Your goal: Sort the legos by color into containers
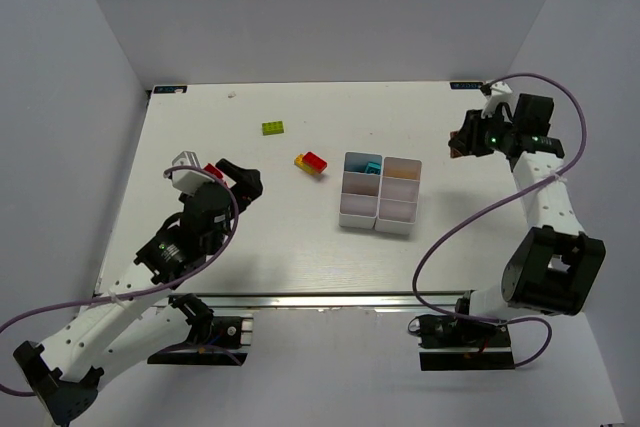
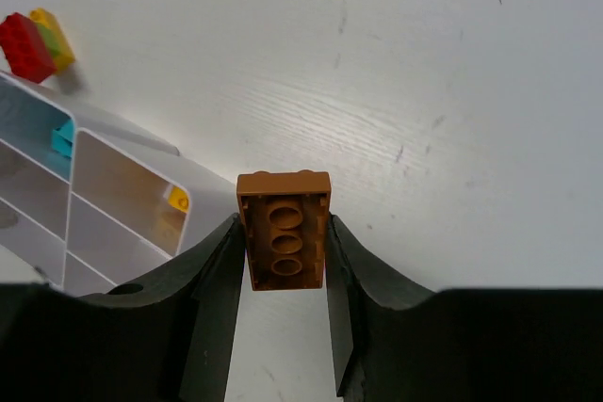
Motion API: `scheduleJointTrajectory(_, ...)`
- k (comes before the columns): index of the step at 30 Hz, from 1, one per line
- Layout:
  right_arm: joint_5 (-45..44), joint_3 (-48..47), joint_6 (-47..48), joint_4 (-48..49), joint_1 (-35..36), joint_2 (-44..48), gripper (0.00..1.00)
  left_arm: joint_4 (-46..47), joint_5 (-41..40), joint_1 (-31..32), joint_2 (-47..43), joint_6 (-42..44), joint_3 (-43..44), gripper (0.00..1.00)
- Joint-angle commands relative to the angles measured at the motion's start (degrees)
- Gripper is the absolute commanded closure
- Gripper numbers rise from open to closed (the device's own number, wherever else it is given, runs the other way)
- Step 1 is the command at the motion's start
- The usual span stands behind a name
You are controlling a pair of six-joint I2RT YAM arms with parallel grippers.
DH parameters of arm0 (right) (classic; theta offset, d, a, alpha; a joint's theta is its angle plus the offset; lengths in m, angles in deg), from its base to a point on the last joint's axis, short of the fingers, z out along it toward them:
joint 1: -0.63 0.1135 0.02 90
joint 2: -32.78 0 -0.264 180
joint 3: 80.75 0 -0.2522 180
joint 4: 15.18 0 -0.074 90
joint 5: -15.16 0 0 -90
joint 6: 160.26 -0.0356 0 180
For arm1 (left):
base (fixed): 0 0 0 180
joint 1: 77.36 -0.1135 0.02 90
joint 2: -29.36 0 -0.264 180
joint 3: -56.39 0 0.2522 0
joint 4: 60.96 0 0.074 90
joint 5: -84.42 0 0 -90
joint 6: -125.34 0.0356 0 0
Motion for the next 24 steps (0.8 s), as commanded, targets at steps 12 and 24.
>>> scheduleJointTrajectory(12, 30.4, -3.2, 41.1, -3.3, 20.3, 0.3, 1.00, 0.5, -0.1, -0.1, -2.9, 0.3, 0.7, 0.02)
scheduleJointTrajectory(24, 29.9, -2.6, 56.8, -13.6, 33.0, -4.8, 1.00, 1.2, 1.0, -0.1, -3.0, -1.0, -1.0, 0.02)
